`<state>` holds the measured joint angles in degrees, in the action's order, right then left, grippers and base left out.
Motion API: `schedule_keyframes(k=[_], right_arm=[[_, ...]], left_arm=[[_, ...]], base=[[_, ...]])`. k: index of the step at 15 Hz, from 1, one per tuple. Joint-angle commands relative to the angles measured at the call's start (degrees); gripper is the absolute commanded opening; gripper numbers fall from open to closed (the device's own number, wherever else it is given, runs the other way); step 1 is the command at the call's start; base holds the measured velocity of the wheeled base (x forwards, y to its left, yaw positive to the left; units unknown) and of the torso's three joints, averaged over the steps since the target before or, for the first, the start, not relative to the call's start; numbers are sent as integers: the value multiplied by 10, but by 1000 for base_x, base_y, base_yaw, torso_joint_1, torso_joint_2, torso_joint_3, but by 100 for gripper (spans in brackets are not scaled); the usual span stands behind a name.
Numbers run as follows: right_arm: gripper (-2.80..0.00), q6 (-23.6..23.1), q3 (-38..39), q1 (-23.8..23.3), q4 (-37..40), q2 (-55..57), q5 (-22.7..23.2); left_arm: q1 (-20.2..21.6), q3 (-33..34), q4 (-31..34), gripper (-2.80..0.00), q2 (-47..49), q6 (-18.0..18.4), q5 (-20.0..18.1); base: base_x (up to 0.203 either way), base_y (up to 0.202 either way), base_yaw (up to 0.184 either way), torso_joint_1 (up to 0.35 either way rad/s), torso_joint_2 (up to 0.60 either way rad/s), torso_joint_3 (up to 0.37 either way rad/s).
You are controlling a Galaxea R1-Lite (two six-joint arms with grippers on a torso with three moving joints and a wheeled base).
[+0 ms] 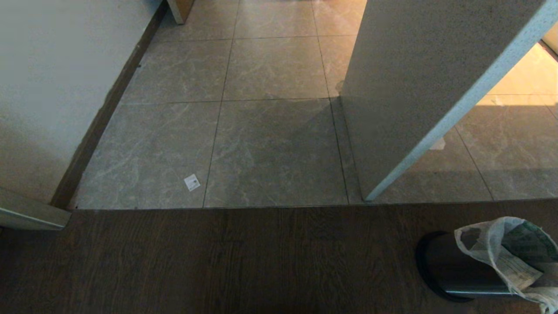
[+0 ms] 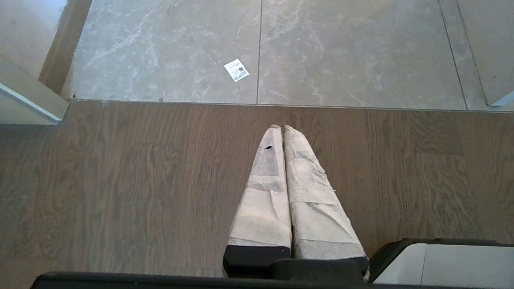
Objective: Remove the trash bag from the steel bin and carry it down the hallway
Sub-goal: Pick up the trash bag
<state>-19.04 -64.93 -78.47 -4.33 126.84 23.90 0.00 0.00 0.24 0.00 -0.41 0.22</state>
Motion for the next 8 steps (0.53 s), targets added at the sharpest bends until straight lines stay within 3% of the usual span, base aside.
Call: schedule_keyframes(k=[1,4,8], right_arm=[[-280,-38,128,37,-7,-120,3],[-280,-106,249,118,-48,-192,4],[-280,-121,297,209,-87,-219,4]], left_arm=[[0,0,0,-280,0,0,0],[0,0,0,-280,0,0,0],[0,0,0,-280,0,0,0]], base=[[0,0,0,0,0,0],[0,0,0,0,0,0],[0,0,0,0,0,0]])
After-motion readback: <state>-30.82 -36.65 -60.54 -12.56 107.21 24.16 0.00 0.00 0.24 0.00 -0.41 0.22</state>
